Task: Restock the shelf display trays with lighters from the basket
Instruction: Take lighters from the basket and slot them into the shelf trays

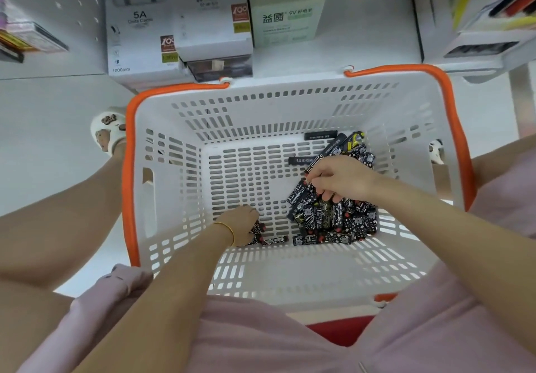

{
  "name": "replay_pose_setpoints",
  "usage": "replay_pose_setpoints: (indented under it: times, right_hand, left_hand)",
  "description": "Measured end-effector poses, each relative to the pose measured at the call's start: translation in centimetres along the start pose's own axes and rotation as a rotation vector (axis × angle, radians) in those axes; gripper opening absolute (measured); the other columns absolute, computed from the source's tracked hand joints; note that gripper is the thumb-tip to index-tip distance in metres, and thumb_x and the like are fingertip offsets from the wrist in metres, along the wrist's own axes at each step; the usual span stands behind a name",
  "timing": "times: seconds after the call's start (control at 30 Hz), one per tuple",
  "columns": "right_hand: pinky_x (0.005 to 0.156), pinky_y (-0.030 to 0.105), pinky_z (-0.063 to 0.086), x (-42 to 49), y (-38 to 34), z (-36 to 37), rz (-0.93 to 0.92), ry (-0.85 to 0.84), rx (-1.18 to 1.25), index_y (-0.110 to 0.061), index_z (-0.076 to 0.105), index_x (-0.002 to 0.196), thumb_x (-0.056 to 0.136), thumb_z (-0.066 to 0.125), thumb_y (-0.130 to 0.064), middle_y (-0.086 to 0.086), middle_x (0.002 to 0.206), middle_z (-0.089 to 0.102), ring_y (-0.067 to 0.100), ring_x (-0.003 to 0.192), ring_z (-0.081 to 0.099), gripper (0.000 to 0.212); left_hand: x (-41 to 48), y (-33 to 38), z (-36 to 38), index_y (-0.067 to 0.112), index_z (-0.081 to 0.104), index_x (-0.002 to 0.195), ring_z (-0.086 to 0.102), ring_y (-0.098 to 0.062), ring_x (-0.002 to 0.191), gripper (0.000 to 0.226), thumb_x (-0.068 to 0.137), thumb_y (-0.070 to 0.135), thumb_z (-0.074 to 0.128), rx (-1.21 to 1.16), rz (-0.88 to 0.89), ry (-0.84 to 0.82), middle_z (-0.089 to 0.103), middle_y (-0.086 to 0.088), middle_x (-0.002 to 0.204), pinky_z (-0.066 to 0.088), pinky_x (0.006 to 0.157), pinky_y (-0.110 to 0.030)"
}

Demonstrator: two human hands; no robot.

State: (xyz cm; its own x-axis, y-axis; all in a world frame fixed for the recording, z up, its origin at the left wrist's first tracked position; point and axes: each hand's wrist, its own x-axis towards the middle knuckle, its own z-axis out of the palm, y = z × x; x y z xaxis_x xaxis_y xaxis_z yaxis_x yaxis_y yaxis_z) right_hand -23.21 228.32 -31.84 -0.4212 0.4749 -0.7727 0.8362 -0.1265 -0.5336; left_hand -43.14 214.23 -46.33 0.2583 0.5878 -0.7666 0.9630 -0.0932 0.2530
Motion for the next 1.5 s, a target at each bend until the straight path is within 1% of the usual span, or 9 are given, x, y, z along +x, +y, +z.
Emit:
replay_pose_setpoints:
  times: [0.07, 0.2, 0.47, 0.63, 0.73, 0.97, 1.1, 1.33, 1.5]
  right_hand:
    - [0.061, 0.025, 0.054, 0.0, 0.0, 0.0, 0.001, 0.003, 0.000, -0.007, 0.060, 0.114, 0.096, 0.048, -0.011, 0.013, 0.097, 0.065, 0.017, 0.072, 0.062, 0.022]
    - [0.060, 0.023, 0.053, -0.1, 0.0, -0.1, 0.001, 0.004, 0.007, -0.008, 0.060, 0.114, 0.096, 0.048, -0.013, 0.013, 0.098, 0.065, 0.017, 0.074, 0.063, 0.022]
    - [0.061, 0.024, 0.053, -0.5, 0.3, -0.7, 0.012, 0.031, 0.060, -0.008, 0.059, 0.112, 0.096, 0.049, -0.013, 0.013, 0.097, 0.065, 0.019, 0.076, 0.063, 0.020]
    - [0.065, 0.028, 0.053, -0.7, 0.6, -1.0, 0.004, 0.035, 0.045, -0.007, 0.058, 0.113, 0.096, 0.047, -0.012, 0.013, 0.096, 0.064, 0.019, 0.076, 0.063, 0.021]
    - [0.066, 0.029, 0.054, -0.9, 0.8, -1.1, 0.002, 0.044, 0.044, -0.007, 0.059, 0.114, 0.096, 0.048, -0.012, 0.013, 0.095, 0.064, 0.018, 0.074, 0.063, 0.022]
    - [0.070, 0.032, 0.055, -0.9, 0.9, -0.9, 0.008, 0.043, 0.025, -0.008, 0.058, 0.113, 0.096, 0.048, -0.014, 0.008, 0.091, 0.062, 0.016, 0.071, 0.062, 0.021]
    - [0.066, 0.029, 0.054, -1.0, 1.1, -1.1, 0.013, 0.051, 0.048, -0.008, 0.059, 0.113, 0.095, 0.049, -0.013, 0.009, 0.092, 0.063, 0.016, 0.072, 0.062, 0.021]
    - [0.061, 0.024, 0.052, -1.3, 1.5, -1.4, 0.020, 0.058, 0.074, -0.008, 0.058, 0.111, 0.095, 0.049, -0.014, 0.010, 0.093, 0.062, 0.019, 0.075, 0.063, 0.020]
    - [0.062, 0.026, 0.053, -1.3, 1.7, -2.1, 0.013, 0.087, 0.109, -0.008, 0.058, 0.112, 0.096, 0.047, -0.013, 0.009, 0.092, 0.062, 0.014, 0.070, 0.061, 0.020]
  left_hand:
    - [-0.2, 0.5, 0.1, 0.011, 0.040, 0.129, 0.044, -0.024, 0.118, 0.051, 0.087, 0.033, 0.059, 0.050, 0.037, -0.036, 0.045, -0.006, 0.127, 0.044, 0.092, -0.035]
    - [-0.1, 1.1, 0.9, 0.007, 0.036, 0.130, 0.043, -0.027, 0.117, 0.048, 0.088, 0.013, 0.059, 0.230, 0.031, -0.033, 0.043, -0.011, 0.129, 0.049, 0.090, -0.039]
    - [-0.2, 2.3, 1.3, 0.009, 0.038, 0.125, 0.044, -0.027, 0.114, 0.046, 0.086, 0.017, 0.061, 0.090, -0.026, 0.010, 0.042, -0.011, 0.125, 0.050, 0.087, -0.038]
    - [0.5, 3.6, 1.0, 0.007, 0.037, 0.127, 0.049, -0.028, 0.112, 0.042, 0.088, 0.001, 0.053, 0.212, 0.060, -0.024, 0.050, -0.012, 0.124, 0.046, 0.085, -0.038]
    - [0.6, 4.1, 0.9, 0.007, 0.038, 0.127, 0.050, -0.027, 0.112, 0.043, 0.089, 0.013, 0.057, 0.217, 0.032, -0.049, 0.049, -0.011, 0.124, 0.047, 0.083, -0.037]
    - [1.1, 4.3, -0.9, 0.008, 0.040, 0.122, 0.055, -0.025, 0.096, 0.044, 0.088, 0.027, 0.060, -0.316, -0.093, -0.003, 0.052, -0.011, 0.116, 0.049, 0.082, -0.035]
    - [1.2, 6.8, -0.5, 0.007, 0.040, 0.123, 0.054, -0.026, 0.100, 0.043, 0.087, 0.019, 0.059, -0.084, 0.030, -0.124, 0.056, -0.012, 0.114, 0.046, 0.076, -0.033]
    - [1.8, 8.4, -0.4, 0.006, 0.044, 0.118, 0.057, -0.029, 0.103, 0.032, 0.088, 0.010, 0.053, 0.155, -0.006, -0.050, 0.060, -0.012, 0.113, 0.046, 0.083, -0.038]
    - [2.1, 6.9, -1.9, 0.007, 0.040, 0.125, 0.057, -0.022, 0.083, 0.036, 0.092, 0.014, 0.053, -0.441, -0.203, -0.124, 0.056, -0.005, 0.093, 0.052, 0.075, -0.032]
